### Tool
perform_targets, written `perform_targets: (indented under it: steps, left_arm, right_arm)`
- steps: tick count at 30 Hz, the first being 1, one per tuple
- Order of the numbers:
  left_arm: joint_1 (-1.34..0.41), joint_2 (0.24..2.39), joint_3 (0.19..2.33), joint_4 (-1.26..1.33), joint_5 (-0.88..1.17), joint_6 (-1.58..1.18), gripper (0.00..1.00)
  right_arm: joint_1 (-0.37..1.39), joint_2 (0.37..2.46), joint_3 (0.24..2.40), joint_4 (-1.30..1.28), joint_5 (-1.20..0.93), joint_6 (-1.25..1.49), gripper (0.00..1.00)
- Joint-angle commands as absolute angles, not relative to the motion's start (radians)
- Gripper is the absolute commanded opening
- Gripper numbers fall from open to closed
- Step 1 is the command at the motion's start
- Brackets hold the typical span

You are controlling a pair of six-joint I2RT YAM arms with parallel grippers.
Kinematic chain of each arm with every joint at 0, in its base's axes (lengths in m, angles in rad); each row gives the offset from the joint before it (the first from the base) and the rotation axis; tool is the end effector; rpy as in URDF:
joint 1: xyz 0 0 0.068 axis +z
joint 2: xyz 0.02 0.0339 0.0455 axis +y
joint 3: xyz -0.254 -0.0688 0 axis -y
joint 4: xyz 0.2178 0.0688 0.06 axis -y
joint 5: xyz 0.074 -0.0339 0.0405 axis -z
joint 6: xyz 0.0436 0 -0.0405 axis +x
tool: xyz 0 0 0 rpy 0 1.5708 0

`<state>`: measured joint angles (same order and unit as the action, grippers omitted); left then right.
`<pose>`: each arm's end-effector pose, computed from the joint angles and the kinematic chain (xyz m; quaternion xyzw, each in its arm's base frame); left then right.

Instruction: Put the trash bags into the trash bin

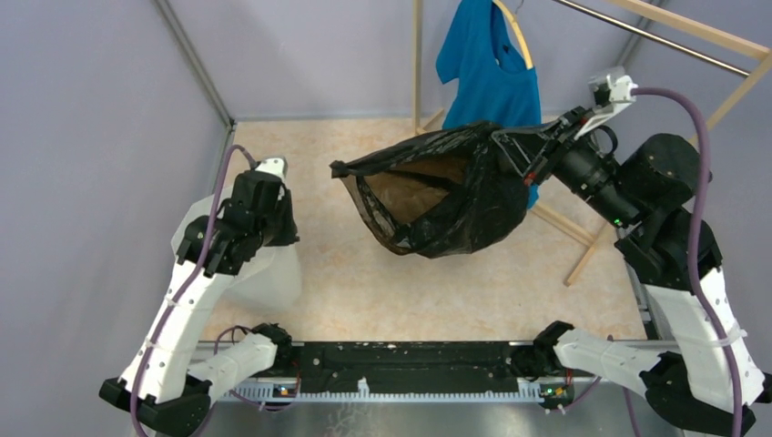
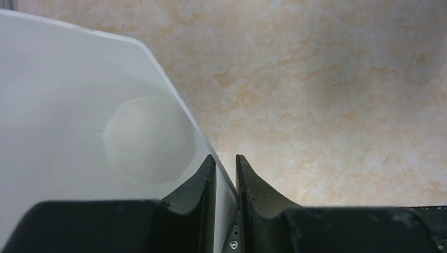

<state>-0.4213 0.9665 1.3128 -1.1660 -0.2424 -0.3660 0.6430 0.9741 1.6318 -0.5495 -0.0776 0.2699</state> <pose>0.1316 -0.0475 0.3679 -0.0188 0.9244 -0.0358 0.3794 0.1018 0.0805 0.5169 -0.1521 0.6504 0.3511 0.6562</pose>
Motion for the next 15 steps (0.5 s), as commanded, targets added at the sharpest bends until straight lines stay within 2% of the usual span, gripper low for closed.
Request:
perform_targets:
  steps: [1, 3, 11, 13, 15]
  left_arm:
    - [-0.423, 0.927, 1.312, -1.016, -0.037, -0.356, 0.14]
    - [-0.424, 0.93, 1.309, -0.971, 0.046, -0.372, 0.01]
    - [-0.458, 0.971, 1.304, -0.818, 0.211, -0.448, 0.0]
    - [-0.537, 1.002, 1.316, -0.796, 0.165, -0.471, 0.0]
    - [-0.684, 1.038, 1.34, -0.778, 0.029, -0.493, 0.0]
  right_arm:
    - [0.639, 0.94, 1.703, -0.509, -0.036, 0.243, 0.0]
    - [0.64, 0.93, 1.712, -0.48, -0.037, 0.25, 0.0]
    - [0.639, 0.887, 1.729, -0.29, -0.026, 0.282, 0.0]
    - [0.639, 0.874, 1.718, -0.236, -0.017, 0.284, 0.0]
    - [0.639, 0.868, 1.715, -0.199, -0.004, 0.285, 0.0]
